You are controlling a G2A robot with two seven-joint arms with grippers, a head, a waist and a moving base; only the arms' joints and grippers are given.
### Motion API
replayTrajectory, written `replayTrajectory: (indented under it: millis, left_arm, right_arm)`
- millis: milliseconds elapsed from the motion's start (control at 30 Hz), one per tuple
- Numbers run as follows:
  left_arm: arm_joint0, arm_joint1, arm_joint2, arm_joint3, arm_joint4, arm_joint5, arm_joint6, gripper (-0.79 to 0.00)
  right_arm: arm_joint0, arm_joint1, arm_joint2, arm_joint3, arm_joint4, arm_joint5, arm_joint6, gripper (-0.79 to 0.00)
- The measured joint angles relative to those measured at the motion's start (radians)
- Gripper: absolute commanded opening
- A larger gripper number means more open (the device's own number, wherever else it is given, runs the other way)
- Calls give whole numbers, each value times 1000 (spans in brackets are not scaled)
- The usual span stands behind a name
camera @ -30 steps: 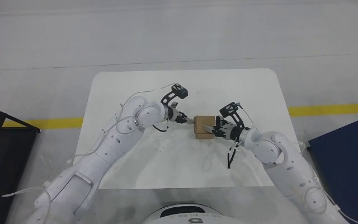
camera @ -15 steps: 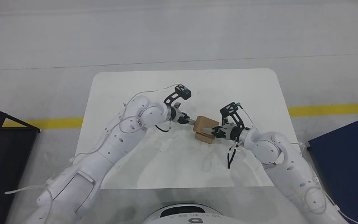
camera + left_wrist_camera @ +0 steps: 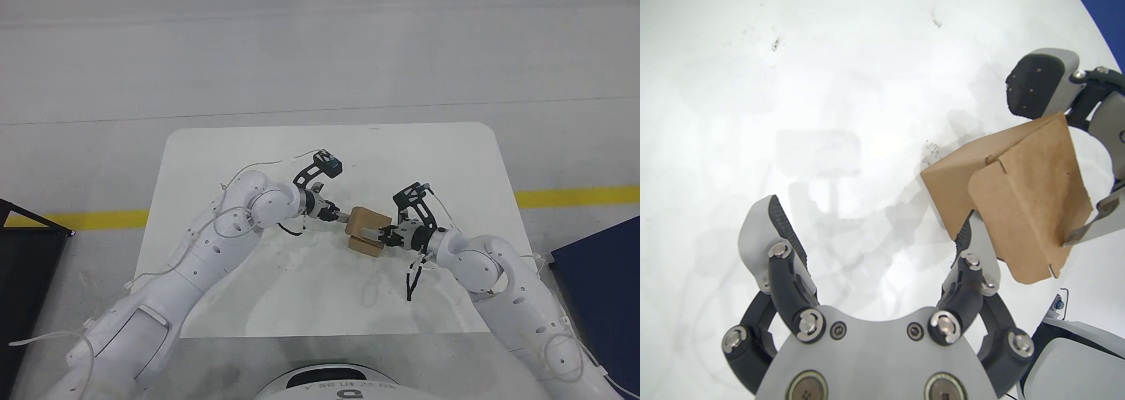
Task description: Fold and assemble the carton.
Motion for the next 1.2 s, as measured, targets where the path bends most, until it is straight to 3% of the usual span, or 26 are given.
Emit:
replayTrajectory:
  millis: [67, 100, 167, 233, 300, 467, 933, 1200]
  left_arm:
    - [0, 0, 0, 0, 0, 0, 0, 0]
    - [0, 0, 0, 0, 0, 0, 0, 0]
    - [0, 0, 0, 0, 0, 0, 0, 0]
    - [0, 0, 0, 0, 0, 0, 0, 0]
    - [0, 0, 0, 0, 0, 0, 0, 0]
    - [0, 0, 0, 0, 0, 0, 0, 0]
    - [50, 18, -55, -52, 43, 10, 70, 0]
    - [36, 6, -33, -27, 32, -21, 84, 0]
  right_arm:
    - [0, 0, 0, 0, 0, 0, 0, 0]
    - [0, 0, 0, 0, 0, 0, 0, -677]
    - [0, 0, 0, 0, 0, 0, 0, -770]
    - [0, 0, 0, 0, 0, 0, 0, -733]
    - [0, 0, 0, 0, 0, 0, 0, -628]
    - [0, 0, 0, 0, 0, 0, 0, -539]
    - [0, 0, 0, 0, 0, 0, 0, -502]
    - [0, 0, 0, 0, 0, 0, 0, -502]
